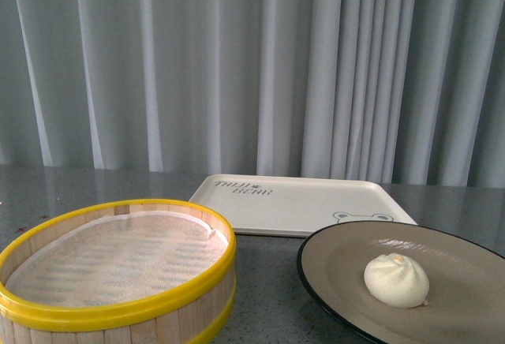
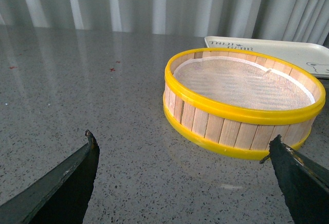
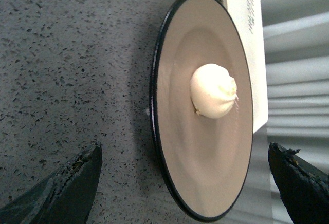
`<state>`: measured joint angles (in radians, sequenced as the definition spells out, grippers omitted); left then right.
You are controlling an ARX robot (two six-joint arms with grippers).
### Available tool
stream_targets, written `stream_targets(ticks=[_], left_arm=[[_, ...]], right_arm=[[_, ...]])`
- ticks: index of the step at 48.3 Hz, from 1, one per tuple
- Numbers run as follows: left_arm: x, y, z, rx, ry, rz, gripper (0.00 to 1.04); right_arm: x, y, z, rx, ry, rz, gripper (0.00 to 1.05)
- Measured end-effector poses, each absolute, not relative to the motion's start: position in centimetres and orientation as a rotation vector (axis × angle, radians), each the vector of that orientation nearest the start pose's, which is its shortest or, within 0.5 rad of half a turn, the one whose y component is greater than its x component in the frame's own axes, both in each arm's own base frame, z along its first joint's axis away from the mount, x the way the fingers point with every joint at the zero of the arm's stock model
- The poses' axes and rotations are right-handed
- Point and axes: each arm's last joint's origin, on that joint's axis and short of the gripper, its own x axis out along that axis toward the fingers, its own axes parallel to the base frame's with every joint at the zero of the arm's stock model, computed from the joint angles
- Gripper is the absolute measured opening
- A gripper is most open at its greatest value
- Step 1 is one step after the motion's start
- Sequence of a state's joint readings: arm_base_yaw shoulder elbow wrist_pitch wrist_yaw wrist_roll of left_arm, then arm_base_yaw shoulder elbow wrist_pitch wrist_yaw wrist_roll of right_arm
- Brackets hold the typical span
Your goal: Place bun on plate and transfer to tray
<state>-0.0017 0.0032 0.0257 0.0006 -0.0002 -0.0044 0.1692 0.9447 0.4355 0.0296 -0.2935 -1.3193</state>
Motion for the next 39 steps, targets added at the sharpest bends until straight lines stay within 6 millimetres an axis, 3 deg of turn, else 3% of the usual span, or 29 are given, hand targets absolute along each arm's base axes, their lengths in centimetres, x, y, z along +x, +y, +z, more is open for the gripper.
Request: stream_targets(ticks=[10, 39], left_arm=[[9.6, 0.0, 17.2, -0.004, -0.023, -0.002, 0.98], [9.6, 0.0, 17.2, -0.004, -0.023, -0.002, 0.98]], right_arm=[[20.0, 4.1, 20.4, -1.342, 0.122, 0.844, 0.96], [23.7, 1.5, 19.0, -1.452, 0.151, 0.839, 0.96]])
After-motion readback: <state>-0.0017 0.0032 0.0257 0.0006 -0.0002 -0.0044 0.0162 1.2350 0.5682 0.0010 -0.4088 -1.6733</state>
